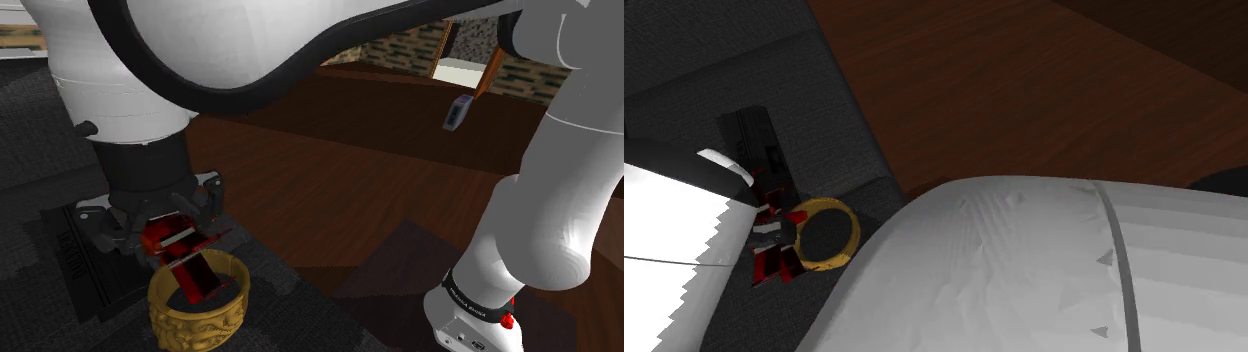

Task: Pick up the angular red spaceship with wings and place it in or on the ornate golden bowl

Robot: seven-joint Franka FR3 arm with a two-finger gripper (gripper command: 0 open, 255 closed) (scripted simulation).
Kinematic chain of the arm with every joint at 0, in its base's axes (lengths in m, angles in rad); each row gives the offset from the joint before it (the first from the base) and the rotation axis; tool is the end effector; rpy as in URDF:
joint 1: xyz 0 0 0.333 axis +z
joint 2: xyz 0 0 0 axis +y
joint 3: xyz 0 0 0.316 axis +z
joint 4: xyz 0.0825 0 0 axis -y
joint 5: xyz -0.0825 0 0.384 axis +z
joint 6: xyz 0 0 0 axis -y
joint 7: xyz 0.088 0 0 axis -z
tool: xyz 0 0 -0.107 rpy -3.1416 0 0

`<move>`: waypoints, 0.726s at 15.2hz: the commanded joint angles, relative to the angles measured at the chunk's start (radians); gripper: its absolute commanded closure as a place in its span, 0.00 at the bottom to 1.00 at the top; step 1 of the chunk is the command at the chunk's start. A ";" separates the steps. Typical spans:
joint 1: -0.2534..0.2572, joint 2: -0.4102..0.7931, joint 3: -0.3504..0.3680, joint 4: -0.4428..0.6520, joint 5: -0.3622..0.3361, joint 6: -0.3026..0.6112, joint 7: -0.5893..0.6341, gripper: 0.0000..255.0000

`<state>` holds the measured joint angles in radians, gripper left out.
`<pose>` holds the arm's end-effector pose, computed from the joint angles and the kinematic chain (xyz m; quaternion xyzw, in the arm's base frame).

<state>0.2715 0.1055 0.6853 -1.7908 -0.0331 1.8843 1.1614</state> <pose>0.3514 0.4722 0.4994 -0.9949 0.0987 0.0124 0.0139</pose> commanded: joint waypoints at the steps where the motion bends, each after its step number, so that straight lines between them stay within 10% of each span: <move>1: 0.002 0.007 0.000 -0.023 -0.005 0.029 0.006 1.00; 11: 0.007 0.040 -0.003 -0.111 -0.030 0.143 0.019 1.00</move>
<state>0.2779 0.1418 0.6824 -1.8991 -0.0599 2.0204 1.1789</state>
